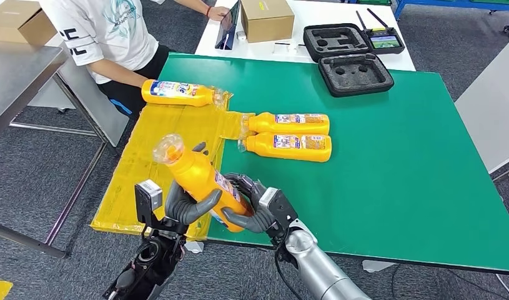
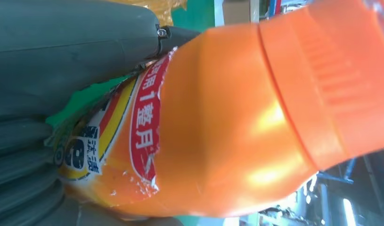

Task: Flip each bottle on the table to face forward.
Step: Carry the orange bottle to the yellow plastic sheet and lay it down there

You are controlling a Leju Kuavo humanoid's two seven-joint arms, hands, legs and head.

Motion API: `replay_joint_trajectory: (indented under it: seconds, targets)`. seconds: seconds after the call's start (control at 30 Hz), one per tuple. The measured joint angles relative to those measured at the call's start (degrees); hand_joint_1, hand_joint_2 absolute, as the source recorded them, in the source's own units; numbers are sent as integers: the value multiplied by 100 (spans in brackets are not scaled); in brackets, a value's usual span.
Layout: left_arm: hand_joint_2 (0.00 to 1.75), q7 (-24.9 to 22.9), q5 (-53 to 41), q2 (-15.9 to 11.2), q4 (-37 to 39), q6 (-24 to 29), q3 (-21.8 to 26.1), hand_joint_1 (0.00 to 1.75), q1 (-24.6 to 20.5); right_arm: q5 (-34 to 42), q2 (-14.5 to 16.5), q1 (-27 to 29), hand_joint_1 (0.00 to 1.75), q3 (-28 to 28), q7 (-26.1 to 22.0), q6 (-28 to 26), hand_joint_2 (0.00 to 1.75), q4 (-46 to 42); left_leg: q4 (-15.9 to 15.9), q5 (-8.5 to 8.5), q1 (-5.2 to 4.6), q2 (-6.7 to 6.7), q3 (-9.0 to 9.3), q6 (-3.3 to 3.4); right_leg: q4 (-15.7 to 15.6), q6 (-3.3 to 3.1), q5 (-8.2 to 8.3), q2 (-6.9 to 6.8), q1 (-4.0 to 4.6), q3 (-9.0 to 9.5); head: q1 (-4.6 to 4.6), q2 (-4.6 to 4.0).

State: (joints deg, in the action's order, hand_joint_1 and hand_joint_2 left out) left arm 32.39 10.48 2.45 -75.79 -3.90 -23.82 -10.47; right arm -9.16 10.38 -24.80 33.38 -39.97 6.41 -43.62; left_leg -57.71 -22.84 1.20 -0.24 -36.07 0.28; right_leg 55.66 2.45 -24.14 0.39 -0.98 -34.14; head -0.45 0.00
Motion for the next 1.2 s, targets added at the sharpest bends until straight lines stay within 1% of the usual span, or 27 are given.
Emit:
replay_joint_trajectory:
  seconds: [0.17,0.2,0.3,0.33,0.47,0.57,0.67,0.9,1.03,1.2]
  targets:
    - [175,-2,120,-2,31,-110,2,175,-10,-50,2,19,175,3,-9,-67,175,44,0,0,0,0,0,0,0,0,0,0,0,-1,0,-1]
    - [175,-2,127,-3,32,-121,2,175,-10,-57,2,25,157,3,-12,-83,175,49,0,0,0,0,0,0,0,0,0,0,0,-1,1,-1]
    - [175,6,132,-8,32,-130,2,175,-12,-93,6,41,28,3,-15,-136,175,57,0,0,0,0,0,0,0,0,0,0,0,-1,0,-1]
    - [175,9,126,-11,32,-126,2,175,-16,-123,8,43,2,3,-16,-165,175,62,0,0,0,0,0,0,0,0,0,0,0,-1,1,0]
    - [175,12,91,-29,32,-40,1,175,-38,-282,46,46,0,1,-14,-344,0,131,0,0,0,0,0,0,0,0,0,0,0,-1,0,0]
    - [175,14,75,-30,32,64,0,175,-70,-334,70,51,0,-21,-12,-420,0,202,0,0,0,0,0,0,0,0,0,0,0,0,0,0]
    - [175,31,-52,-32,32,291,3,175,-91,-344,98,57,0,-70,-10,-453,0,242,0,0,0,0,0,0,0,0,0,0,0,0,0,0]
    - [175,205,-638,-56,125,1307,189,175,-249,-296,119,183,0,-182,-10,-546,0,77,0,1,1,0,0,0,1,0,0,0,1,0,1,0]
    - [175,381,-1066,-125,284,1852,406,175,-428,-141,112,367,0,-195,-10,-552,0,-382,0,1,1,0,0,-1,1,0,0,0,1,-1,1,0]
    - [175,552,-1609,-321,593,2410,699,175,-697,316,29,630,0,-97,-10,-503,0,-1312,1,1,2,0,0,-1,1,-1,0,1,2,-3,1,0]
